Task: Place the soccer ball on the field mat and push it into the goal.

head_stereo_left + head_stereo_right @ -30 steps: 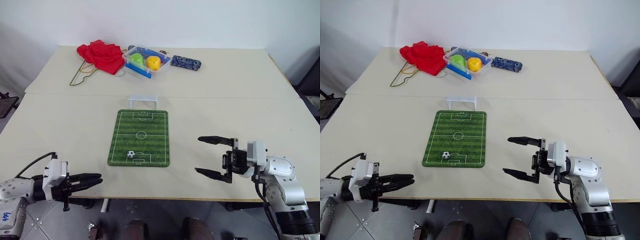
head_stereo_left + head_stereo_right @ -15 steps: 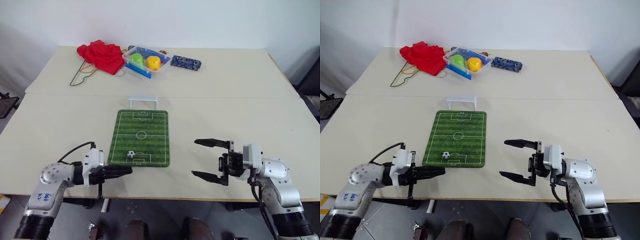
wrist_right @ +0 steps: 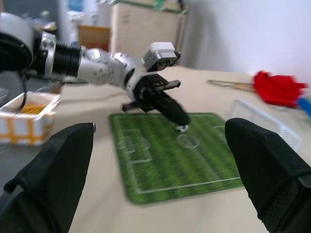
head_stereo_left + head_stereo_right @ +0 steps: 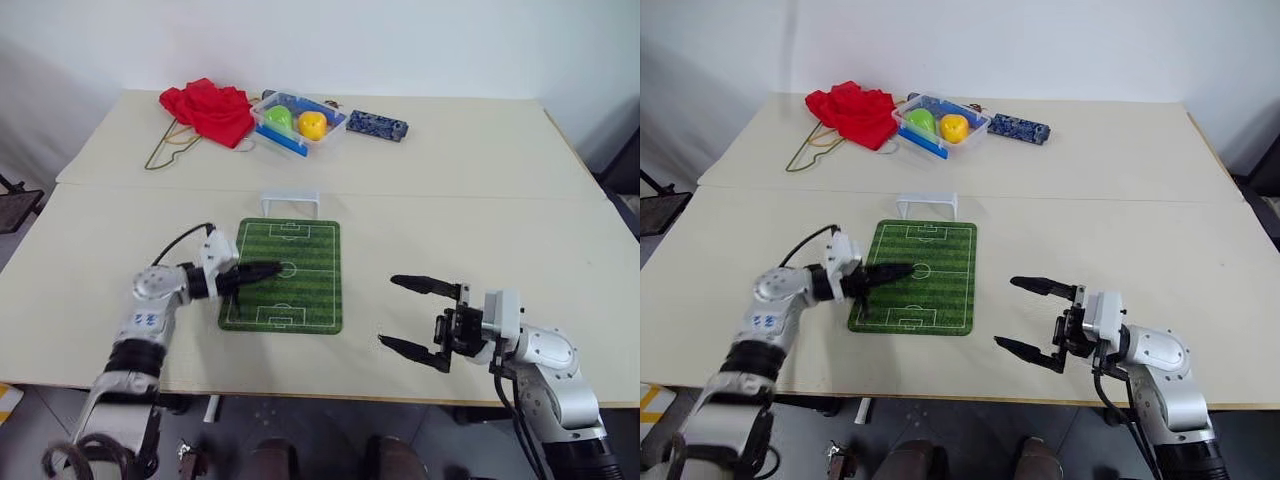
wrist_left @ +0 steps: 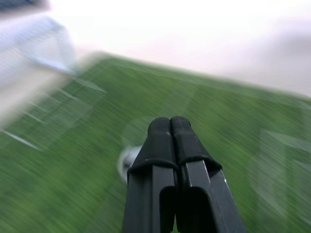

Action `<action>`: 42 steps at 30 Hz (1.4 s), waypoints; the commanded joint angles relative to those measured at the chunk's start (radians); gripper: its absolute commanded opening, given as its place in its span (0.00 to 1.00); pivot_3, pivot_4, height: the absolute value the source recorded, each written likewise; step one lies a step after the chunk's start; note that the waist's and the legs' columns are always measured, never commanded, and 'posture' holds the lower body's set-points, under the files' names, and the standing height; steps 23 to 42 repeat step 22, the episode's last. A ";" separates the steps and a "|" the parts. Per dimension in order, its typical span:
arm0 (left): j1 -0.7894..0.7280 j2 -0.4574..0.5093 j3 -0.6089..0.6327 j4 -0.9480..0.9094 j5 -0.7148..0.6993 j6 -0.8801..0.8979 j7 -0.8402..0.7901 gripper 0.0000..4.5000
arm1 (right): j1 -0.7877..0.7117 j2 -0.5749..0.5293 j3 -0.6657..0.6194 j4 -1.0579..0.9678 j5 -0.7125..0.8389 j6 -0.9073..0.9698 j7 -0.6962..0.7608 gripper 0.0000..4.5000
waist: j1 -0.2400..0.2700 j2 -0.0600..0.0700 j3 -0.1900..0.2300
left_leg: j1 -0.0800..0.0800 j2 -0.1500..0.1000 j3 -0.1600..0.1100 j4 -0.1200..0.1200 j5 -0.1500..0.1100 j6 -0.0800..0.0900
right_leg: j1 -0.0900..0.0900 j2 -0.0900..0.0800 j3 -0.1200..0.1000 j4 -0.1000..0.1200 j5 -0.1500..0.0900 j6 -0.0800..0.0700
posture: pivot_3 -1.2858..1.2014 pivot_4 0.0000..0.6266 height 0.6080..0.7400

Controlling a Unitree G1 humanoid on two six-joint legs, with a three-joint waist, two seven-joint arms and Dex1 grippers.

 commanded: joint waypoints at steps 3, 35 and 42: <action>0.117 0.095 0.086 -0.182 -0.124 0.067 -0.126 0.01 | -0.031 0.042 -0.060 -0.007 -0.023 -0.026 -0.142 1.00 | -0.035 0.000 0.000 | 0.000 0.000 0.001 -0.002 0.000 0.000 | -0.002 0.000 0.000 0.000 0.000 0.000 | 0.52 0.24 1.00; 0.707 0.275 0.475 -0.569 -0.208 0.225 0.106 0.01 | -0.077 0.032 -0.072 0.136 -0.084 -0.111 -0.140 1.00 | -0.019 0.001 0.001 | 0.000 0.001 0.002 -0.001 -0.001 0.000 | -0.005 -0.001 0.002 0.003 0.000 -0.001 | 0.52 0.24 1.00; 0.707 0.275 0.475 -0.569 -0.208 0.225 0.106 0.01 | -0.077 0.032 -0.072 0.136 -0.084 -0.111 -0.140 1.00 | -0.019 0.001 0.001 | 0.000 0.001 0.002 -0.001 -0.001 0.000 | -0.005 -0.001 0.002 0.003 0.000 -0.001 | 0.52 0.24 1.00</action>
